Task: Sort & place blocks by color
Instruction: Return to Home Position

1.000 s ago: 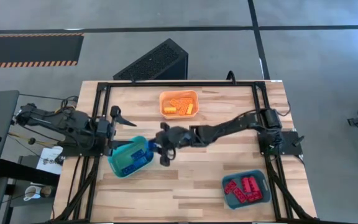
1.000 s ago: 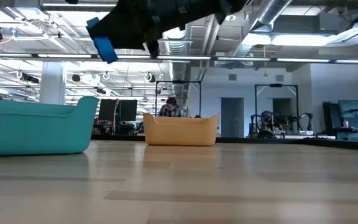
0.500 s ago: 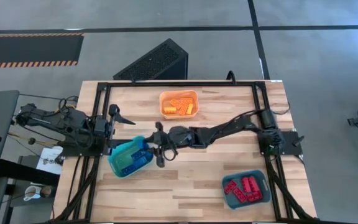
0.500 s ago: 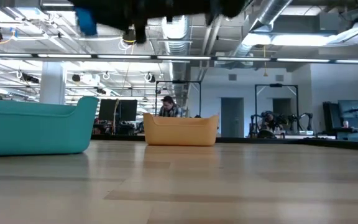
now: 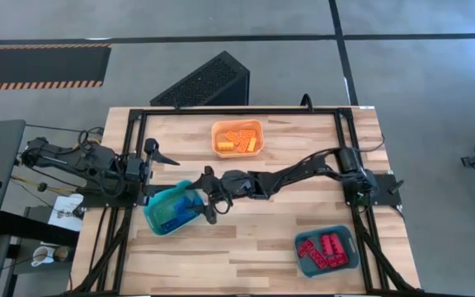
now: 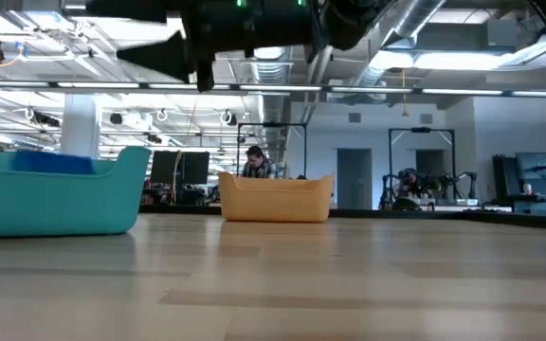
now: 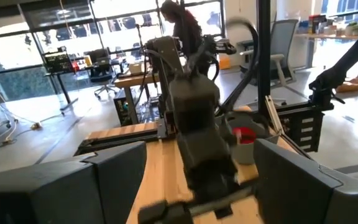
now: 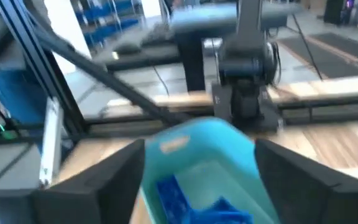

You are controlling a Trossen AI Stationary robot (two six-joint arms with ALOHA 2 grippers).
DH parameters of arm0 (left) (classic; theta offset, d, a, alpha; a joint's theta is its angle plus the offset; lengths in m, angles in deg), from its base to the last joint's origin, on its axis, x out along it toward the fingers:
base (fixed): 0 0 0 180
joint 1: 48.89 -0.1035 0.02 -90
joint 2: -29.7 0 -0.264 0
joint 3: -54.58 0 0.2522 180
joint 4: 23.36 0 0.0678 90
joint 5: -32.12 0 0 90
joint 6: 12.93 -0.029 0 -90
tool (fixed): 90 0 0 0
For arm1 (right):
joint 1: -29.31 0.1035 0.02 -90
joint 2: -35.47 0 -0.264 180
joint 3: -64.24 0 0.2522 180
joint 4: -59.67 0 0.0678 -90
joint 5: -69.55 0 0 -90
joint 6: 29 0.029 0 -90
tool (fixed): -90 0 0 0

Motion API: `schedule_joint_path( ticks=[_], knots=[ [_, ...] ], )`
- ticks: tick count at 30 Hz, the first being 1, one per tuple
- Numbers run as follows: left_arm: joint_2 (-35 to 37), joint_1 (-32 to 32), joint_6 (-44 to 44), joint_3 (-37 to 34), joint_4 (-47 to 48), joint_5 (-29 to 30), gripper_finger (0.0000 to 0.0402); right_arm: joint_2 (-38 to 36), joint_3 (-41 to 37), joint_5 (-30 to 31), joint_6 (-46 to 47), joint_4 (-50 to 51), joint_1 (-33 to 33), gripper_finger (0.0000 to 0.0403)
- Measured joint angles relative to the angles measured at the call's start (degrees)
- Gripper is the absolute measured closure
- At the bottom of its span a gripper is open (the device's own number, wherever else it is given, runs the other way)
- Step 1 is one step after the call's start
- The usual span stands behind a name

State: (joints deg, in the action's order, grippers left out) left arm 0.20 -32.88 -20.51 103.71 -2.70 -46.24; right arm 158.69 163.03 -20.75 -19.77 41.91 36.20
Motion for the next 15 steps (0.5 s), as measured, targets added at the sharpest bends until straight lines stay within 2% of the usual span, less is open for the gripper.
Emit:
schedule_joint_path(
  ticks=[2, 4, 7, 10, 15],
  knots=[
    [0.0, 0.0, 0.0, 0.0, 0.0, 0.0, 0.0115, -0.8, 0.5, -0.3, 0.3, -0.4, -0.2, 0.0053],
    [0.0, 0.0, 0.1, 0.0, 0.0, 0.0, 0.0115, -3.0, 0.4, -1.6, 0.0, 3.8, -0.3, 0.0038],
    [0.6, 0.0, 1.3, 0.0, 0.4, 0.7, 0.0115, -6.9, 0.1, -3.1, -0.5, 10.9, -0.7, 0.0052],
    [1.3, 0.0, 2.3, 0.0, 0.2, 0.9, 0.0117, -12.7, -1.1, -2.9, -2.8, 15.4, -0.7, 0.0107],
    [1.4, 0.0, 2.3, 0.0, 0.2, -0.5, 0.0135, -25.4, -10.0, -2.6, -6.4, 17.5, -0.8, 0.0245]
  ],
)
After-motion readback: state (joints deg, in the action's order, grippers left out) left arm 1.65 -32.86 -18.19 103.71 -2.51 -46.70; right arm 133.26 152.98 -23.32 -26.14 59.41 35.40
